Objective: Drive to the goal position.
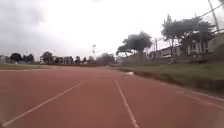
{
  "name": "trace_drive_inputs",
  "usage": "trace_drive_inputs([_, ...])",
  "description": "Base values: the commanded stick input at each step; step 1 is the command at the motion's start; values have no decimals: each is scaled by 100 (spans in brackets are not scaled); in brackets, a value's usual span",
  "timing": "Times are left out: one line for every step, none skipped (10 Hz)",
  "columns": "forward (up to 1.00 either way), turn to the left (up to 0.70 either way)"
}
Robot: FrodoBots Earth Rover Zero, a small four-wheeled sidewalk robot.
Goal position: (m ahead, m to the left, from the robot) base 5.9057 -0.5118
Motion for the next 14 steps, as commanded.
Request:
trace_drive_inputs([70, -15])
trace_drive_inputs([70, -15])
trace_drive_inputs([70, -15])
trace_drive_inputs([70, -15])
trace_drive_inputs([70, -7])
trace_drive_inputs([70, 0])
trace_drive_inputs([70, 0])
trace_drive_inputs([70, 0])
trace_drive_inputs([70, 0])
trace_drive_inputs([70, 0])
trace_drive_inputs([70, 0])
trace_drive_inputs([70, 0])
trace_drive_inputs([70, 0])
trace_drive_inputs([70, 0])
